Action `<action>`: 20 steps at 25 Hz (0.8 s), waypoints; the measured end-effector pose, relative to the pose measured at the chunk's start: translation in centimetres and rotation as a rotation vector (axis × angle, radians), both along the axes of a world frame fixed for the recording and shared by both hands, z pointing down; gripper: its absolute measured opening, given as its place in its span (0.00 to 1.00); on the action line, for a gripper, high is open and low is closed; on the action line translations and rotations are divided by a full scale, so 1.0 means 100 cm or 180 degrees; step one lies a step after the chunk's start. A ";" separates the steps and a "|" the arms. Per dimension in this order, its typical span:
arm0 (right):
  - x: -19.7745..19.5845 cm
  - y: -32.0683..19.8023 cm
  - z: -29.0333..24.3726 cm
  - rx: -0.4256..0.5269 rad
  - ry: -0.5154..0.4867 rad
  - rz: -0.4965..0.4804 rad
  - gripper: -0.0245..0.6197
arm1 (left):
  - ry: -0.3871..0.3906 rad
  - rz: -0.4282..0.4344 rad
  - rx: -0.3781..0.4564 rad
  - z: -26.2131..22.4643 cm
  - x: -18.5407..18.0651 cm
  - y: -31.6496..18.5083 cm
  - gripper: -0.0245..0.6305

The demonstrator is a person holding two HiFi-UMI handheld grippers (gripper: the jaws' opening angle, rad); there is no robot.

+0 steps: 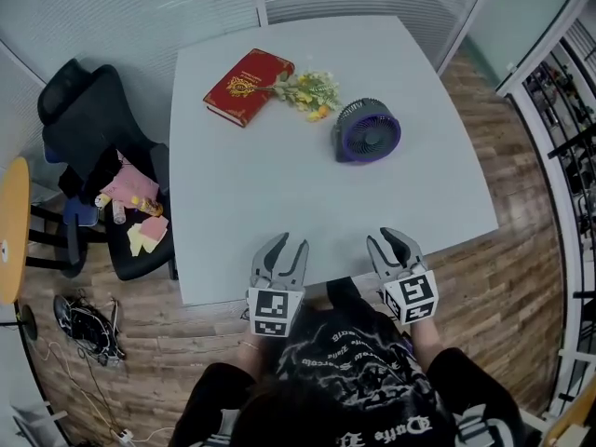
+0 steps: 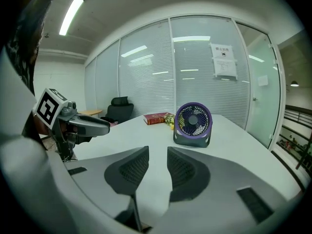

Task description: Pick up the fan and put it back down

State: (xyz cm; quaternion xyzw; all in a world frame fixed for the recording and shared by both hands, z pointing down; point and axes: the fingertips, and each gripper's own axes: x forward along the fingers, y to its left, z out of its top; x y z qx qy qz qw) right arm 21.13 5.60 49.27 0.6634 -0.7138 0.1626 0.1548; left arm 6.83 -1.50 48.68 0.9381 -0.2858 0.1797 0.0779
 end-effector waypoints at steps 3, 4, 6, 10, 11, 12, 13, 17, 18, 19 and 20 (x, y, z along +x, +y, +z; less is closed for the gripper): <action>-0.007 0.002 -0.002 -0.0023 0.0070 -0.0063 0.16 | 0.0005 0.0049 -0.0028 0.000 0.000 0.002 0.19; -0.007 0.002 -0.003 -0.0013 0.0079 -0.0048 0.13 | 0.0015 0.0063 -0.0042 0.000 0.000 0.003 0.13; -0.008 -0.001 -0.005 -0.0001 0.0061 -0.0046 0.05 | 0.0047 0.0077 -0.0070 0.000 -0.001 0.005 0.08; -0.014 -0.008 -0.008 -0.0009 0.0096 -0.0172 0.05 | 0.0096 0.0084 -0.0084 -0.002 -0.001 0.005 0.07; -0.014 -0.010 -0.009 -0.0004 0.0100 -0.0174 0.05 | 0.0122 0.0095 -0.0104 -0.002 0.000 0.005 0.07; -0.014 -0.012 -0.009 0.0004 0.0092 -0.0167 0.05 | 0.0145 0.0100 -0.0128 -0.003 0.001 0.004 0.07; -0.014 -0.014 -0.010 0.0011 0.0082 -0.0158 0.05 | 0.0155 0.0098 -0.0147 -0.004 0.001 0.003 0.07; -0.013 -0.022 -0.013 0.0008 0.0047 -0.0162 0.05 | 0.0078 0.0089 -0.0149 -0.003 -0.002 -0.004 0.07; -0.013 -0.024 -0.014 0.0007 0.0033 -0.0184 0.05 | 0.0076 0.0088 -0.0162 -0.003 -0.002 -0.006 0.07; -0.014 -0.027 -0.014 0.0007 0.0025 -0.0214 0.05 | 0.0084 0.0083 -0.0183 -0.003 -0.002 -0.007 0.07; -0.015 -0.029 -0.014 0.0005 0.0030 -0.0243 0.05 | 0.0090 0.0076 -0.0211 -0.003 -0.002 -0.008 0.07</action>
